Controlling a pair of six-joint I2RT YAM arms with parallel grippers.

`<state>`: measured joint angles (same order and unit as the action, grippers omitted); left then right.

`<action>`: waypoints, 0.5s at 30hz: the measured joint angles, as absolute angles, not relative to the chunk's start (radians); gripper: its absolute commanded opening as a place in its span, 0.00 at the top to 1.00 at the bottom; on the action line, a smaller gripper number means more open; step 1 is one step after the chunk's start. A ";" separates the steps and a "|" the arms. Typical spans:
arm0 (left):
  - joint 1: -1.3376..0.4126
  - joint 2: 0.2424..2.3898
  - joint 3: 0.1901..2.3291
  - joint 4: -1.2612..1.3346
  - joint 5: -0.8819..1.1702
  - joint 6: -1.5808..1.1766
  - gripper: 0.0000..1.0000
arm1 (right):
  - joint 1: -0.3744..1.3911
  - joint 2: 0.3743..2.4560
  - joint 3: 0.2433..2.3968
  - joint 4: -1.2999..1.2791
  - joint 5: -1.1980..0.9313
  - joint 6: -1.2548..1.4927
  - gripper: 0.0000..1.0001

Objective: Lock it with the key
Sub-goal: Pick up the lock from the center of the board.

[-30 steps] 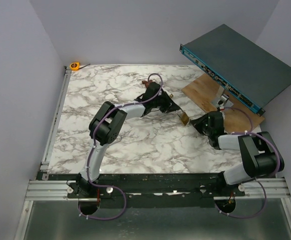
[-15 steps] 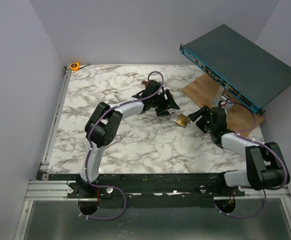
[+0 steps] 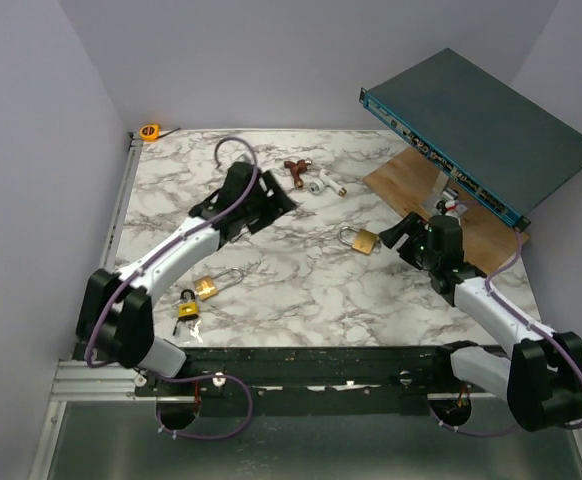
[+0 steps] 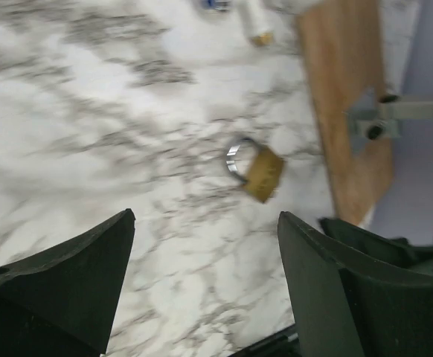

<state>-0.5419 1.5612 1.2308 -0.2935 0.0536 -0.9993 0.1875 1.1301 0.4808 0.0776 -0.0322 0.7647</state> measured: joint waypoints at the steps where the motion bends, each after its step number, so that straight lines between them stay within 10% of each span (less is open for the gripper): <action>1: -0.521 1.507 1.161 -0.295 0.035 -1.006 0.24 | 0.196 1.109 0.481 0.066 -0.032 0.758 0.21; 15: -0.247 1.129 0.602 -0.467 -0.130 -1.040 0.27 | 0.271 1.028 0.464 0.000 -0.087 0.739 0.21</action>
